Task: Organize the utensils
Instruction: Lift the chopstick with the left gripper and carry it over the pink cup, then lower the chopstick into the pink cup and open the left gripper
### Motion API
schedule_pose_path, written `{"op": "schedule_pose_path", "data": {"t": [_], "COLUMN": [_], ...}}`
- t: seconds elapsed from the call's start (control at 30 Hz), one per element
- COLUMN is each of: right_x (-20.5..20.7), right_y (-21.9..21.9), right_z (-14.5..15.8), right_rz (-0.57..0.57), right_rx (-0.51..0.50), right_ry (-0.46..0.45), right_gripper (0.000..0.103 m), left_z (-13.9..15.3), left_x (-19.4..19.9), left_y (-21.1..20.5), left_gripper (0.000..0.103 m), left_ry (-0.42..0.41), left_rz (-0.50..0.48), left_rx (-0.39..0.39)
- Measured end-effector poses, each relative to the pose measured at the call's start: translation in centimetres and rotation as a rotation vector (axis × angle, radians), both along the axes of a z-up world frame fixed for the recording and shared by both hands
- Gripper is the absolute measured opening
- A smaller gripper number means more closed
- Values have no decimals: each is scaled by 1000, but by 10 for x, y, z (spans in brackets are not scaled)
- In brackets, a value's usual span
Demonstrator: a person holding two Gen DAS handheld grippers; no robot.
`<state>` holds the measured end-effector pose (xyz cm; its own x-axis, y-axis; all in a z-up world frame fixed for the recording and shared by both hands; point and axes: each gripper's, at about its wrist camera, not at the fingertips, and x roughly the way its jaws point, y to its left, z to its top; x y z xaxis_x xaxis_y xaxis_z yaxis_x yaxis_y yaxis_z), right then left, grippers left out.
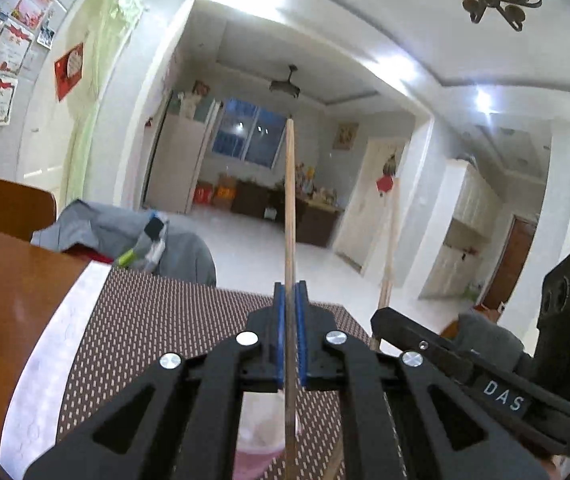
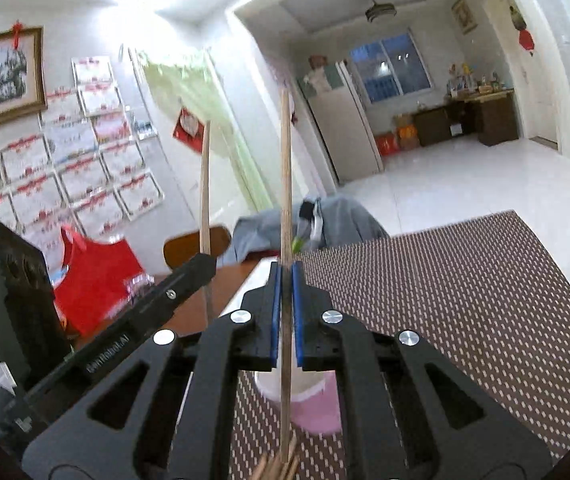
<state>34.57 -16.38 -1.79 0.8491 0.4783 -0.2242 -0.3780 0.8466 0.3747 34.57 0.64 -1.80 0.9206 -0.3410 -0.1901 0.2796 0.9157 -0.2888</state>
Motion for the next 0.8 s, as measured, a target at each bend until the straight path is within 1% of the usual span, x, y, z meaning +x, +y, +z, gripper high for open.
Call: {"op": "schedule_pose_path", "data": {"t": [0.07, 0.17, 0.23, 0.33, 0.43, 0.57, 0.7, 0.8], "right_x": [8, 16, 18, 22, 26, 29, 33, 33], "right_y": [1, 3, 3, 6, 9, 10, 17, 20], "right_z": [4, 8, 11, 15, 15, 8, -3, -12], "right_rz": [-15, -22, -28, -47, -60, -82, -78, -70], "right_rx": [-7, -10, -14, -21, -17, -1, -16, -27], "right_ry": [-20, -37, -52, -84, -103, -125, -103, -80], "right_gripper": [6, 6, 6, 6, 6, 6, 6, 6], "left_z": [-1, -7, -12, -21, -32, -43, -48, -49], "left_x": [8, 18, 27, 37, 42, 41, 38, 34], "left_y": [-2, -7, -9, -11, -9, -6, -3, -3], "left_gripper": [6, 6, 6, 6, 6, 6, 6, 6], "left_ry": [-32, -68, -79, -86, -80, -49, -24, -26], "left_rz": [21, 54, 72, 88, 91, 91, 84, 81], "left_rx": [5, 37, 52, 44, 43, 43, 55, 68]}}
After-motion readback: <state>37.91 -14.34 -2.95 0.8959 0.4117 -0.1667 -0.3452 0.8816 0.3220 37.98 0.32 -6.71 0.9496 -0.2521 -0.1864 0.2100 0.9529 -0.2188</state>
